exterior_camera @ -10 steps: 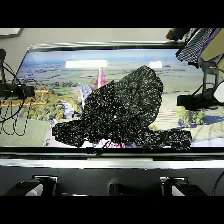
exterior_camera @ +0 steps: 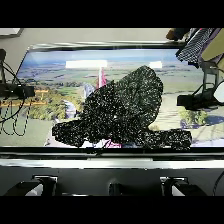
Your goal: Fold the clothes and pants, and hang the long-sleeved shirts on hangers.
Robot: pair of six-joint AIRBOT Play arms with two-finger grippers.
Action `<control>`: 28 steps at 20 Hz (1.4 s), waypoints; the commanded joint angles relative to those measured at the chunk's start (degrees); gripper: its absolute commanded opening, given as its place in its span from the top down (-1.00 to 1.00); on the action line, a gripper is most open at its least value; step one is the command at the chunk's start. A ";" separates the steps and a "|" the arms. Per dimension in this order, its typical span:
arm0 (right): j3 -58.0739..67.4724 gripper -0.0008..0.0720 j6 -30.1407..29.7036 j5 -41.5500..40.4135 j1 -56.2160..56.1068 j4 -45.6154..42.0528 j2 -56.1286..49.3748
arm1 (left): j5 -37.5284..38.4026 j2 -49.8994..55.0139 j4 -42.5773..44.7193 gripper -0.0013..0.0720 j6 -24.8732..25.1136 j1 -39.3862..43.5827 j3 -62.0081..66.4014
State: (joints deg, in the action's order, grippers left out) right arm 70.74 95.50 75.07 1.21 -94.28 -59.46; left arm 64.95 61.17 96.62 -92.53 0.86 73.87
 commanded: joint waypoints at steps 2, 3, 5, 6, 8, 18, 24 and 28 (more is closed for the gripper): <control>-0.02 0.88 0.04 -0.22 0.02 -0.02 0.04 | 0.00 -0.04 0.00 0.91 0.02 -0.07 -0.02; -0.02 0.88 0.04 -0.22 0.02 -0.02 0.04 | 0.00 -0.04 0.00 0.91 0.02 -0.07 -0.02; -0.02 0.88 0.02 -0.20 0.02 -0.04 0.04 | 0.02 -0.04 0.00 0.91 0.02 -0.07 -0.02; -0.02 0.88 0.02 -0.22 0.02 -0.04 0.04 | 0.00 -0.04 0.00 0.91 0.02 -0.07 -0.02; -0.02 0.30 1.51 -0.09 0.02 0.50 -0.02 | -0.09 0.02 -0.17 0.90 0.00 -0.07 -0.02; -0.04 -0.74 11.15 -11.17 -16.33 17.22 -16.17 | -0.11 0.09 -0.17 0.90 0.00 -0.07 -0.02; -0.04 -0.37 20.06 -18.25 -21.64 15.26 -25.18 | -0.11 0.17 -0.17 0.91 -0.02 -0.07 -0.02; -0.04 -0.36 20.33 -18.23 -21.84 15.39 -27.63 | -0.09 0.22 -0.20 0.90 -0.02 -0.07 -0.02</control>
State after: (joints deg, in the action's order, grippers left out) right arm 70.70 114.28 57.98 -19.94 -79.18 -84.97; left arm 64.86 61.36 96.42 -92.53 0.86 73.87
